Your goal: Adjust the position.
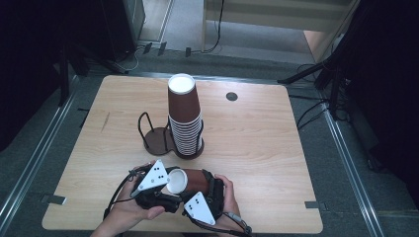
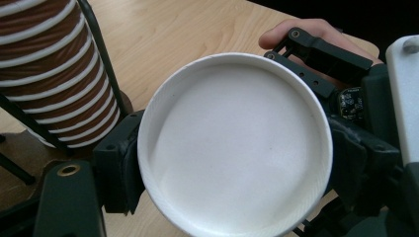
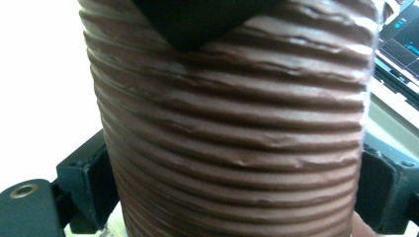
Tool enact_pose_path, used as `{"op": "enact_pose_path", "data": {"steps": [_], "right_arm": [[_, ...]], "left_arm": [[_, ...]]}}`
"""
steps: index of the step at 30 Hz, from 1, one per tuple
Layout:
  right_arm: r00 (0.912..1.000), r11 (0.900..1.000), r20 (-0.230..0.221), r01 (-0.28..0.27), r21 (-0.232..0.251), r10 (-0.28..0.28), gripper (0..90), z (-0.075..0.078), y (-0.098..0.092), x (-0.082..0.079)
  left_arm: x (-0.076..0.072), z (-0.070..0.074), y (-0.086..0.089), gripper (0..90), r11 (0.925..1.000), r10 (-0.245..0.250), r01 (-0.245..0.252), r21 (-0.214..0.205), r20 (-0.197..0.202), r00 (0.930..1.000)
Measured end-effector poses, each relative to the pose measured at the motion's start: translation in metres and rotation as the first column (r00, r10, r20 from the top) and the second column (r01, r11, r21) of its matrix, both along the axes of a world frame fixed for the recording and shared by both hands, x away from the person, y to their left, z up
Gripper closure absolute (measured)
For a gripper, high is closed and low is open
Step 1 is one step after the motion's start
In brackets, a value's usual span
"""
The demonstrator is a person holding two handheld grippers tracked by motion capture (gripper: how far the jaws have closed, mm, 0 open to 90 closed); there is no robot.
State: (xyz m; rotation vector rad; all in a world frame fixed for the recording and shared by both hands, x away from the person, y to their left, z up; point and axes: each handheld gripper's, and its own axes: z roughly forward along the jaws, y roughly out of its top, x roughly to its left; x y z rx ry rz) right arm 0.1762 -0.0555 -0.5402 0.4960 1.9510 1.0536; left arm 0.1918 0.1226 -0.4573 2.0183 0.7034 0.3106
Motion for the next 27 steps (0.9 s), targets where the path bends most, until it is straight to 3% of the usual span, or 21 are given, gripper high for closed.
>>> {"op": "enact_pose_path", "data": {"steps": [12, 14, 19, 27], "right_arm": [[0.9997, 0.9994, -0.015, -0.02, 0.03, 0.021, 0.7, 0.007, -0.001, -0.002], [0.9998, 0.9992, -0.009, -0.018, 0.037, 0.018, 0.7, 0.009, -0.002, -0.002], [0.9998, 0.9987, 0.005, -0.02, 0.046, 0.02, 0.7, 0.015, -0.002, -0.005], [0.9988, 0.9965, 0.011, -0.049, 0.067, 0.048, 0.0, 0.026, 0.0, -0.012]], "left_arm": [[-0.001, 0.0, 0.0, 22.7, 0.9992, -0.04, 0.04, -0.003, -0.009, 0.9992], [-0.001, 0.001, 0.001, 22.7, 0.9989, -0.042, 0.042, -0.021, -0.006, 0.9991], [0.0, 0.003, 0.005, 22.7, 0.9992, -0.015, 0.015, -0.036, 0.005, 0.9999], [0.0, 0.002, 0.007, 22.7, 0.9993, 0.028, -0.028, -0.023, 0.025, 0.9993]]}}
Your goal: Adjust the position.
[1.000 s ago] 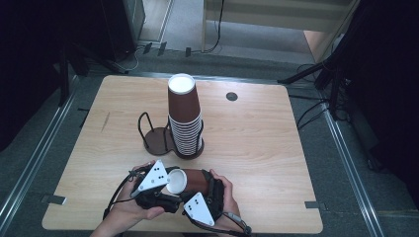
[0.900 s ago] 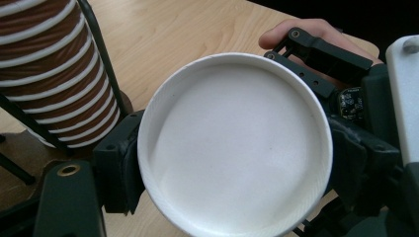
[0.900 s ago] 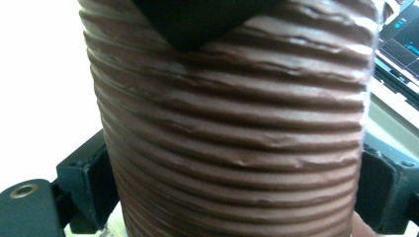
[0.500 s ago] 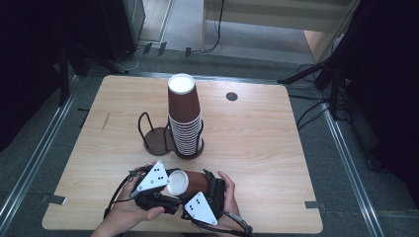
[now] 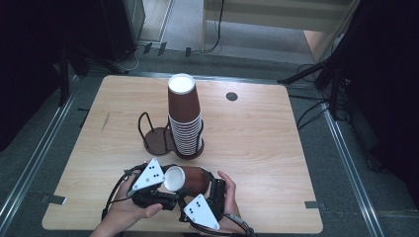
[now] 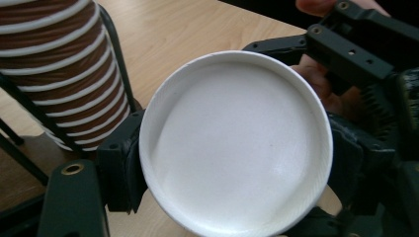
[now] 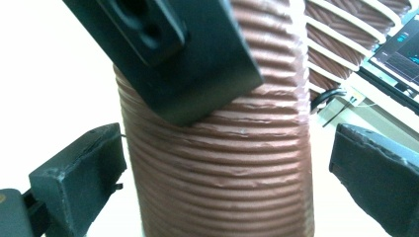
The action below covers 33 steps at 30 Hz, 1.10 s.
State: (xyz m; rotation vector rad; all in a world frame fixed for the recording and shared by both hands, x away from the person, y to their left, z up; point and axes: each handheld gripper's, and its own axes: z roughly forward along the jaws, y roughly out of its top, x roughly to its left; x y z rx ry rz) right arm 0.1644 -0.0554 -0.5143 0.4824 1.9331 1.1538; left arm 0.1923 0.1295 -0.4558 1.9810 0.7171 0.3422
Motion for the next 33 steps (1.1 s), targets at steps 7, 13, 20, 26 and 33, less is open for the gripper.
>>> {"op": "enact_pose_path", "data": {"steps": [7, 13, 20, 26, 33], "right_arm": [[0.9999, 0.9993, 0.011, 0.002, 0.037, -0.003, 0.0, 0.009, -0.002, -0.002], [0.9999, 0.9977, -0.003, 0.011, 0.067, -0.011, 0.0, 0.013, -0.005, -0.002], [0.9997, 0.9943, -0.011, 0.02, 0.105, -0.019, 0.0, 0.016, -0.006, -0.004], [0.9998, 0.9949, -0.016, 0.009, 0.101, -0.008, 0.0, 0.017, -0.004, -0.006], [0.9996, 0.9922, -0.019, 0.024, 0.123, -0.022, 0.0, 0.017, -0.006, -0.005]], "left_arm": [[0.0, 0.002, 0.004, 22.9, 0.997, 0.077, -0.077, 0.006, 0.046, 0.996], [0.001, 0.004, 0.008, 22.9, 0.9934, 0.114, -0.113, -0.021, 0.065, 0.9914], [0.001, 0.007, 0.013, 22.9, 0.9889, 0.143, -0.139, -0.053, 0.081, 0.9864], [0.001, 0.008, 0.014, 22.9, 0.9845, 0.166, -0.159, -0.073, 0.096, 0.9815], [0.0, 0.008, 0.017, 22.9, 0.975, 0.207, -0.191, -0.114, 0.146, 0.9675]]}}
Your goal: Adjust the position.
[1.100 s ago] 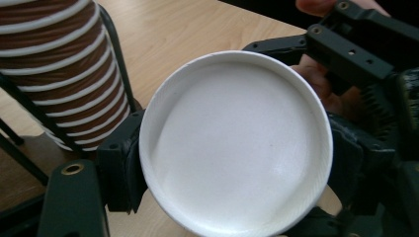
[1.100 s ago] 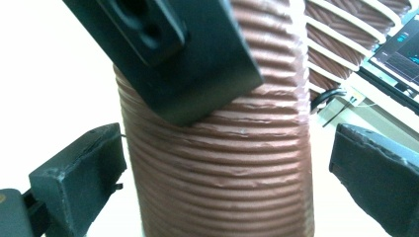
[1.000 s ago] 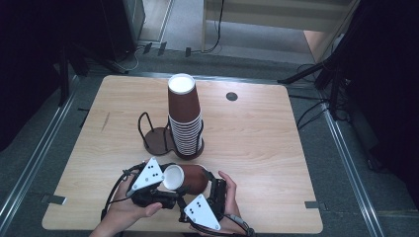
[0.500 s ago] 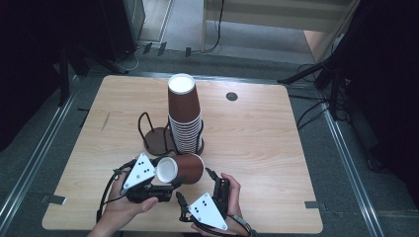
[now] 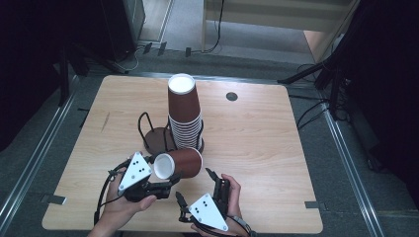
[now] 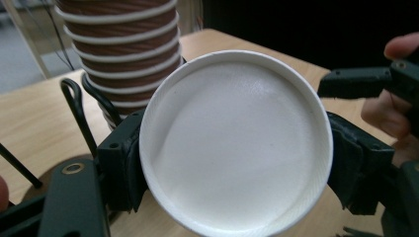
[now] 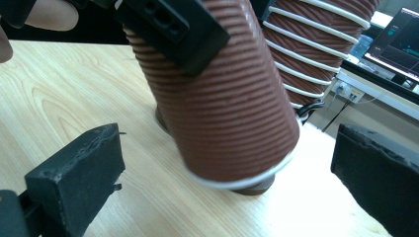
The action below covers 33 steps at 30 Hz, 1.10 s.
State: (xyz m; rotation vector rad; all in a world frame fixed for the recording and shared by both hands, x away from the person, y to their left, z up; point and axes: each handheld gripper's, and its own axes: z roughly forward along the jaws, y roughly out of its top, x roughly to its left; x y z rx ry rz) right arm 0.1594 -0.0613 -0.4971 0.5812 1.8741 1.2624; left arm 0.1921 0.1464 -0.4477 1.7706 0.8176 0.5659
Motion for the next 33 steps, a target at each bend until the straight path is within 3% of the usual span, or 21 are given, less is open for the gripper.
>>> {"op": "enact_pose_path", "data": {"steps": [5, 8, 9, 13, 18, 23, 25, 32, 33], "right_arm": [[1.0, 1.0, -0.008, 0.006, 0.005, -0.006, 0.0, -0.001, 0.0, 0.001], [0.9998, 0.9998, -0.01, 0.015, 0.011, -0.015, 0.0, -0.001, 0.0, 0.001], [0.9997, 0.9995, -0.013, 0.021, 0.022, -0.021, 0.0, -0.001, 0.0, 0.002], [0.9993, 0.9991, -0.023, 0.029, 0.031, -0.028, 0.0, -0.001, -0.001, 0.003], [0.995, 0.9962, -0.093, 0.042, 0.076, -0.035, 0.2, -0.001, -0.004, 0.008], [0.9863, 0.9935, -0.161, 0.055, 0.1, -0.038, 1.5, -0.002, -0.007, 0.012], [0.9822, 0.9886, -0.174, 0.091, 0.119, -0.07, 12.2, -0.003, -0.009, 0.015], [0.9707, 0.9756, -0.214, 0.146, 0.164, -0.109, 9.5, 0.001, -0.015, 0.019], [0.9643, 0.9706, -0.244, 0.151, 0.188, -0.103, 3.1, 0.003, -0.018, 0.02]], "left_arm": [[-0.001, 0.001, 0.002, 22.9, 0.9994, 0.019, -0.018, -0.03, 0.028, 0.9994], [-0.002, 0.002, 0.004, 22.9, 0.9978, 0.046, -0.043, -0.05, 0.06, 0.9971], [-0.002, 0.002, 0.006, 22.9, 0.9956, 0.063, -0.058, -0.074, 0.079, 0.9949], [-0.003, 0.003, 0.008, 22.9, 0.993, 0.063, -0.054, -0.105, 0.08, 0.9948], [-0.003, 0.003, 0.008, 22.9, 0.9897, 0.065, -0.049, -0.134, 0.113, 0.9915], [-0.003, 0.002, 0.008, 22.9, 0.987, 0.061, -0.043, -0.155, 0.112, 0.9919], [-0.003, 0.002, 0.008, 22.9, 0.9847, 0.061, -0.04, -0.17, 0.117, 0.9912], [-0.004, 0.001, 0.007, 22.8, 0.9787, 0.066, -0.036, -0.202, 0.142, 0.9877], [-0.004, 0.001, 0.007, 22.8, 0.9783, 0.069, -0.037, -0.204, 0.15, 0.9863]]}}
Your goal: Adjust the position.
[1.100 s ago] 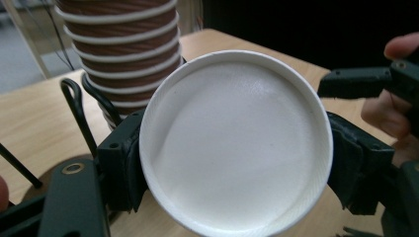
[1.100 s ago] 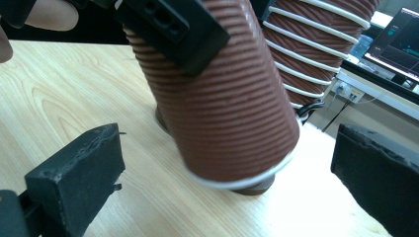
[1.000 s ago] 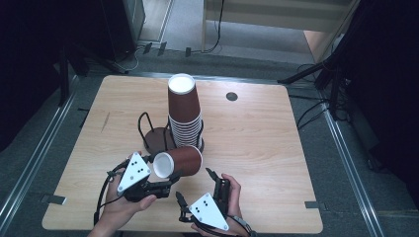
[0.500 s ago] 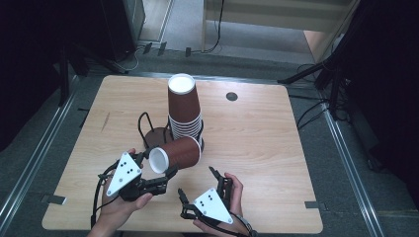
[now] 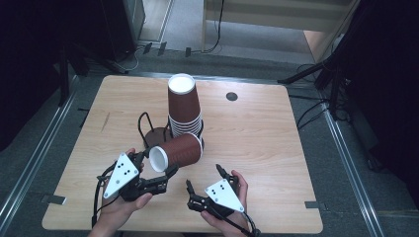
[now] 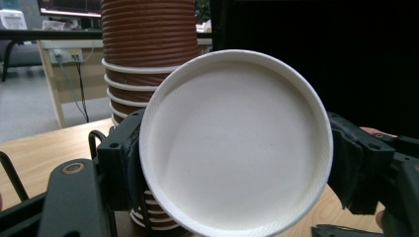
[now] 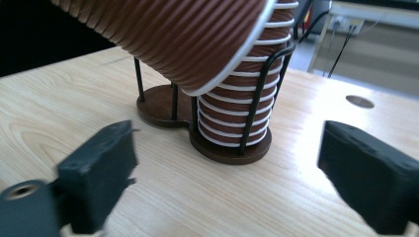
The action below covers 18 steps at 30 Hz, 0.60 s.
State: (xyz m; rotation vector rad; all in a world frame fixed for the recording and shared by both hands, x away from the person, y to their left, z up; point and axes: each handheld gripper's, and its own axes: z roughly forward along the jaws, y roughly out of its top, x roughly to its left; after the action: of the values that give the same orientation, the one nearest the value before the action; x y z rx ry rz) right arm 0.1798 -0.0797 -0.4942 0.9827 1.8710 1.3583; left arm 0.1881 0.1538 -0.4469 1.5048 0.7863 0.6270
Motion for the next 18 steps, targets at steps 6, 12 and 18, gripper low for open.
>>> {"op": "enact_pose_path", "data": {"steps": [6, 12, 18], "right_arm": [[0.9989, 0.9977, -0.047, 0.001, 0.068, 0.002, 1.7, 0.005, -0.006, 0.0], [0.9925, 0.9812, -0.123, 0.026, 0.191, -0.003, 1.9, 0.009, -0.01, 0.0], [0.9865, 0.9604, -0.161, 0.073, 0.269, -0.03, 1.9, 0.018, -0.018, 0.0]], "left_arm": [[-0.001, 0.0, 0.0, 22.8, 0.9998, 0.001, -0.001, -0.018, 0.01, 0.9999], [0.0, -0.003, -0.001, 22.8, 0.9993, 0.003, -0.003, -0.037, 0.011, 0.9999], [0.001, -0.003, -0.002, 22.8, 0.9983, 0.003, -0.002, -0.058, 0.017, 0.9999]]}}
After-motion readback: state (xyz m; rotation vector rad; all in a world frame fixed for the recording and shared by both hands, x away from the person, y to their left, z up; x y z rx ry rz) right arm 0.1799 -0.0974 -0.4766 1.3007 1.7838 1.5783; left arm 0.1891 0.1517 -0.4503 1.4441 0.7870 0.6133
